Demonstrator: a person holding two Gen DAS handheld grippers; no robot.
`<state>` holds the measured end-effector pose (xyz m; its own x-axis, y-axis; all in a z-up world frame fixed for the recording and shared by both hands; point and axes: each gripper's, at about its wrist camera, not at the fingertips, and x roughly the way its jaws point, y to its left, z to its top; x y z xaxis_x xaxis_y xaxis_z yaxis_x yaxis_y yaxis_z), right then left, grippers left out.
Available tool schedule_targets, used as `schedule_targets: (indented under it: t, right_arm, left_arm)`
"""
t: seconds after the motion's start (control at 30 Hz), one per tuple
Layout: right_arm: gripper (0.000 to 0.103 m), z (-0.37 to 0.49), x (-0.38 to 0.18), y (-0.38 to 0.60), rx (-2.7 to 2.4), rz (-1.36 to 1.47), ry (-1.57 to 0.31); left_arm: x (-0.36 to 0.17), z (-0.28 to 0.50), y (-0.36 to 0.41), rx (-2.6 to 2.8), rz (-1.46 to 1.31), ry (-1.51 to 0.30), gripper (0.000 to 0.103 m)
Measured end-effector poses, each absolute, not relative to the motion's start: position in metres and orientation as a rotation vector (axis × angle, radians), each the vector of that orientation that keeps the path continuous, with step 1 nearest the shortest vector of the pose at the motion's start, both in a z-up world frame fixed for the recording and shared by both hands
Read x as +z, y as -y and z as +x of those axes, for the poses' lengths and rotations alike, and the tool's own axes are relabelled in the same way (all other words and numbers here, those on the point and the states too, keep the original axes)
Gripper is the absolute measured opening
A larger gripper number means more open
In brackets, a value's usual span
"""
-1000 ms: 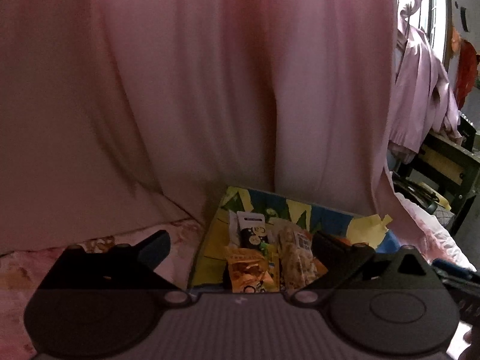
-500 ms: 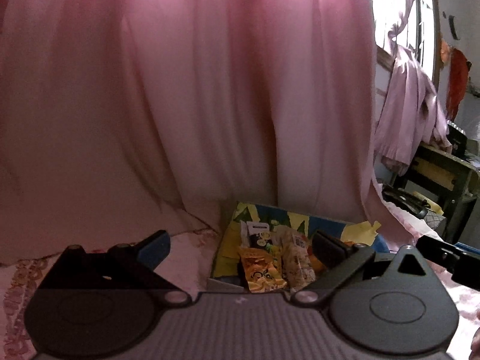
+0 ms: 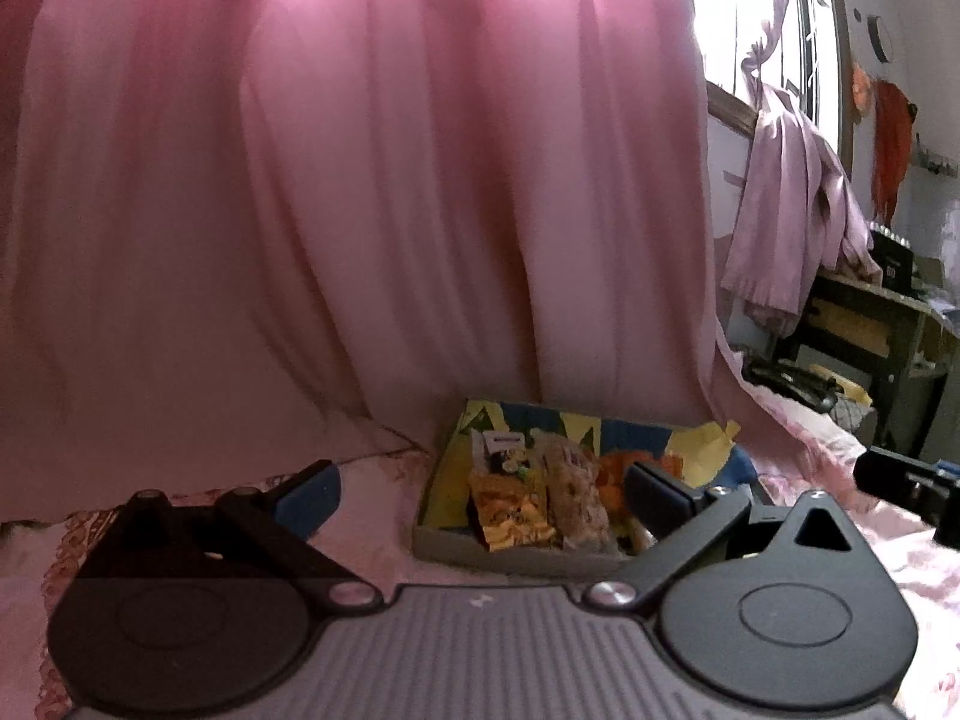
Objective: Organize snacks
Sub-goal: 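Raise both open tools away from the tray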
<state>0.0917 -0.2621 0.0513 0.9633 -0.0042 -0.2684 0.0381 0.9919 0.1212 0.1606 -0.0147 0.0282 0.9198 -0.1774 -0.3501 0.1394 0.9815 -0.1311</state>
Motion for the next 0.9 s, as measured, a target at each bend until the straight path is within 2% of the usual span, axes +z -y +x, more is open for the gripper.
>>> schedule_targets:
  t: [0.6, 0.9]
  right_arm:
    - [0.102, 0.049, 0.045, 0.26, -0.06, 0.128, -0.288]
    - [0.102, 0.035, 0.03, 0.25, -0.067, 0.128, -0.381]
  left_arm:
    - [0.021, 0.12, 0.009, -0.119, -0.099, -0.401, 0.103]
    - [0.011, 0.104, 0.009, -0.122, -0.081, -0.472, 0.103]
